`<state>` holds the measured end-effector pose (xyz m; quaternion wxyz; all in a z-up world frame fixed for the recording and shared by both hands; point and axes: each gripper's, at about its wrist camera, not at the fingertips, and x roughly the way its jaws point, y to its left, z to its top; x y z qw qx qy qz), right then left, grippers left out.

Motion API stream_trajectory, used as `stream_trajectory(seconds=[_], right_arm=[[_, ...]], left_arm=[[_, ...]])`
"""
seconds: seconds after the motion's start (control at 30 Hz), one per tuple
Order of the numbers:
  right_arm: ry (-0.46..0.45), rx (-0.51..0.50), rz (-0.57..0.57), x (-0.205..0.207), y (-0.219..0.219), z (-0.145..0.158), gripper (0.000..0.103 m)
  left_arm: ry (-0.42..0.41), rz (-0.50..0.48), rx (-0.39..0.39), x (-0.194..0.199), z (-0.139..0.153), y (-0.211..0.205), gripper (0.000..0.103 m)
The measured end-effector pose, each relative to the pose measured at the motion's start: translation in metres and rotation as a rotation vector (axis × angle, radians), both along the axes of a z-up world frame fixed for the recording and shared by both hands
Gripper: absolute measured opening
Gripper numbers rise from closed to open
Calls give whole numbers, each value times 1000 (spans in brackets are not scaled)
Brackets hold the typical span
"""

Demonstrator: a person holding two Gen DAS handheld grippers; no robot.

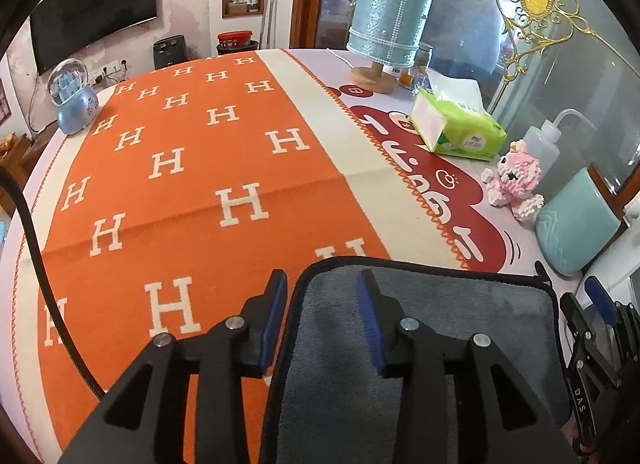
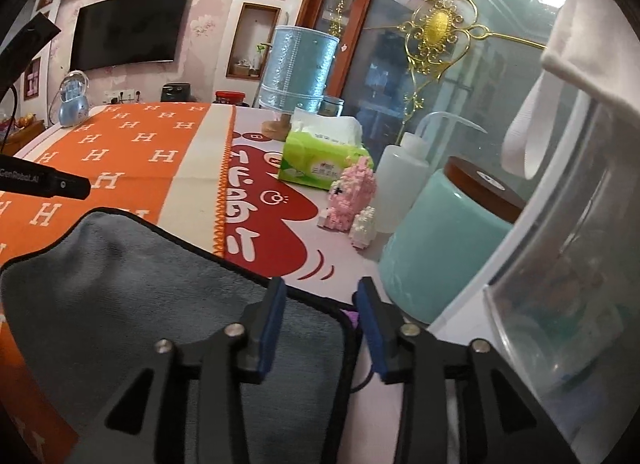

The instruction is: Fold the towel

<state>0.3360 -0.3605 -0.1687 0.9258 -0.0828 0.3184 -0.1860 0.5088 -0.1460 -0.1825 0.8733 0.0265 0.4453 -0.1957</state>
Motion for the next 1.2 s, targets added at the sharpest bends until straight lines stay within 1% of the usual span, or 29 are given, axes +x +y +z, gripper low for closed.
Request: stream_trajectory(seconds=[0.07, 0.13, 0.27, 0.37, 0.4, 0.5, 0.53, 0.63, 0.7, 0.87, 0.93, 1.0, 1.2], right_arm=[[-4, -2, 4, 1, 2, 2, 46], [-8, 6, 8, 1, 3, 4, 49], [-18, 16, 14, 0, 6, 11, 53], [-35, 20, 21, -5, 10, 18, 59], [-41, 21, 23, -7, 12, 21, 63], [-52, 17, 38, -12, 17, 30, 71], [-55, 16, 44, -15, 19, 34, 74], [-65, 19, 57, -21, 23, 42, 80], [-67, 18, 62, -26, 26, 46, 82], [-76, 31, 88, -41, 35, 56, 86], [-78, 33, 99, -48, 40, 60, 89], [-83, 32, 112, -56, 48, 64, 91], [-115, 24, 143, -87, 72, 84, 93]], left_arm=[[2, 7, 3, -1, 2, 2, 40], [-4, 13, 4, -4, 8, 5, 48], [-23, 20, 14, -13, 21, 10, 55], [-24, 29, 12, -20, 32, 15, 58], [-25, 34, 12, -24, 36, 17, 60], [-41, 54, 26, -36, 48, 25, 69], [-53, 64, 35, -42, 53, 27, 71], [-66, 81, 43, -56, 64, 35, 74], [-75, 95, 41, -68, 71, 42, 77], [-92, 119, 42, -95, 85, 58, 77], [-102, 128, 37, -107, 91, 65, 79], [-115, 138, 30, -121, 97, 73, 81], [-147, 157, 2, -164, 116, 95, 81]])
